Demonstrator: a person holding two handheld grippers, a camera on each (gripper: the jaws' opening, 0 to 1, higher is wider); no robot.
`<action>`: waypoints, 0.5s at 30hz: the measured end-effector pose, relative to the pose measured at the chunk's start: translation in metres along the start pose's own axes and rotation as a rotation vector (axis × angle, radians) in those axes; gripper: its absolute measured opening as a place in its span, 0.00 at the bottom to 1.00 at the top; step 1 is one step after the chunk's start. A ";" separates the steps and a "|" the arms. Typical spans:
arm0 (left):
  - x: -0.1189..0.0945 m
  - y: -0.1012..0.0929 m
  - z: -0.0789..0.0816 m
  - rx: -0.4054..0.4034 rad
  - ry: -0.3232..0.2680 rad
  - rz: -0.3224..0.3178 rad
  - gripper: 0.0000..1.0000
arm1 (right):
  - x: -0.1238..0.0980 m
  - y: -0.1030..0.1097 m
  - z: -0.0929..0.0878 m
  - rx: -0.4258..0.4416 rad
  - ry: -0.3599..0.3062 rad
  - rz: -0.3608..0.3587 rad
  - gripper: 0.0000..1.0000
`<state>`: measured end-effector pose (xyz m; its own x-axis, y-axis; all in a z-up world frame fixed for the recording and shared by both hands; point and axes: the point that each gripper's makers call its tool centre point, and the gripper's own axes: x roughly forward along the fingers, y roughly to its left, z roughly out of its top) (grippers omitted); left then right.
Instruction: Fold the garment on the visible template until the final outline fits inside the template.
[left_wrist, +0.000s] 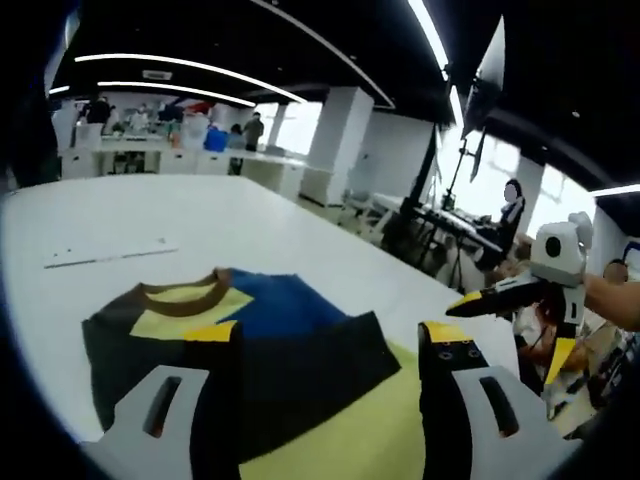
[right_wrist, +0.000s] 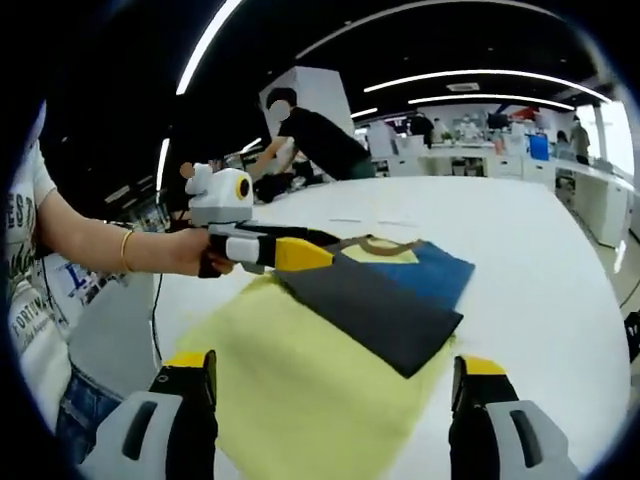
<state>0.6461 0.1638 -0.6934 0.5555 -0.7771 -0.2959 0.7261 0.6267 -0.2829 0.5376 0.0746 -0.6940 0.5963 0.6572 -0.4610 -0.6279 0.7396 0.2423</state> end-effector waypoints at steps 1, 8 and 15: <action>-0.003 0.003 0.000 -0.002 -0.001 0.008 0.71 | 0.002 0.000 0.005 -0.008 -0.002 0.010 0.96; -0.031 0.028 0.001 -0.018 -0.024 0.084 0.76 | 0.019 0.006 0.026 -0.056 -0.003 0.061 0.95; -0.055 0.056 0.003 -0.009 -0.016 0.134 0.73 | 0.030 0.014 0.029 -0.078 0.014 0.095 0.95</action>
<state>0.6574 0.2418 -0.6905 0.6537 -0.6870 -0.3173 0.6411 0.7256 -0.2501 0.5610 0.1095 -0.6801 0.5251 0.7215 -0.4513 -0.7186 0.6600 0.2191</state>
